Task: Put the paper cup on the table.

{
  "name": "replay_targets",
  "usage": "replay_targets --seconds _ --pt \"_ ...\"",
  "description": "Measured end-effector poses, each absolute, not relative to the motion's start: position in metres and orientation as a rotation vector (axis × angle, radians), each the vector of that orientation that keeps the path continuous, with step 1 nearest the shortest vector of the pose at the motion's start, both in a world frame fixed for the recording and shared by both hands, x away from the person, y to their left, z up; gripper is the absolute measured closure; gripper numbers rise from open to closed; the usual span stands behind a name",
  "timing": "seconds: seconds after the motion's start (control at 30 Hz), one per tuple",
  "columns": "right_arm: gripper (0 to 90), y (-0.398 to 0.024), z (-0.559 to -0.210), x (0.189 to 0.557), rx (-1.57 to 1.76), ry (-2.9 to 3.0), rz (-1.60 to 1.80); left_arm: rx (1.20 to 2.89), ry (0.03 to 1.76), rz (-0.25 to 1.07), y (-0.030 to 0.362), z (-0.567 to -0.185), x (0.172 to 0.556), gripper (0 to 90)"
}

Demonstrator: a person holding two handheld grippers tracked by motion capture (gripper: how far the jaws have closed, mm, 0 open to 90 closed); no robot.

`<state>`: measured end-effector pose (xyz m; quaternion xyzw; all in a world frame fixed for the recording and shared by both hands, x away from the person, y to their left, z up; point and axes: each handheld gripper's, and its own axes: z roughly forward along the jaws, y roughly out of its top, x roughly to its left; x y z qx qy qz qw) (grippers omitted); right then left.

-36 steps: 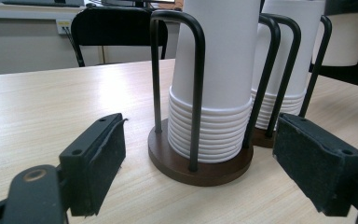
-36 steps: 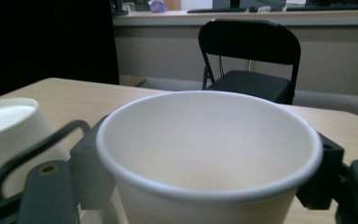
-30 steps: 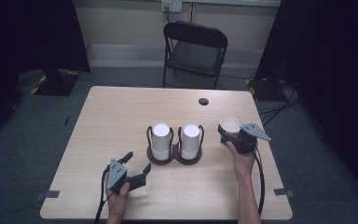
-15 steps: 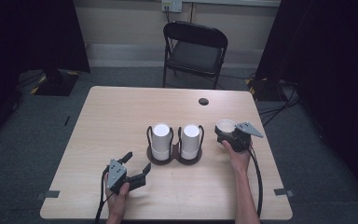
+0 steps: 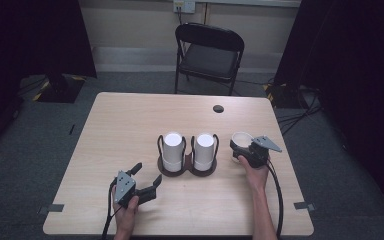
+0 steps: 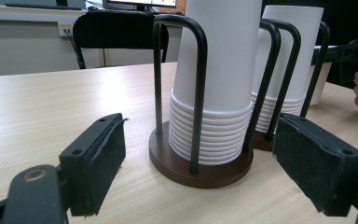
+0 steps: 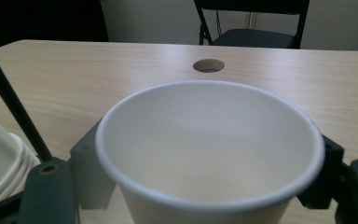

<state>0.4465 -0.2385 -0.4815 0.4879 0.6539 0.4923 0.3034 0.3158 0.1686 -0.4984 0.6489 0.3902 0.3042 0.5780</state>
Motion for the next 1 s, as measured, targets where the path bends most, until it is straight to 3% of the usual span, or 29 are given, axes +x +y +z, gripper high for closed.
replay_targets --seconds 0.43,1.0 --pt "22.8 -0.236 -0.483 0.436 1.29 1.759 1.24 1.518 0.913 0.715 0.169 -0.498 0.316 16.8" --pt "13.6 -0.239 -0.485 0.434 1.387 1.827 1.219 1.518 0.91 0.716 0.169 -0.498 0.316 16.8"
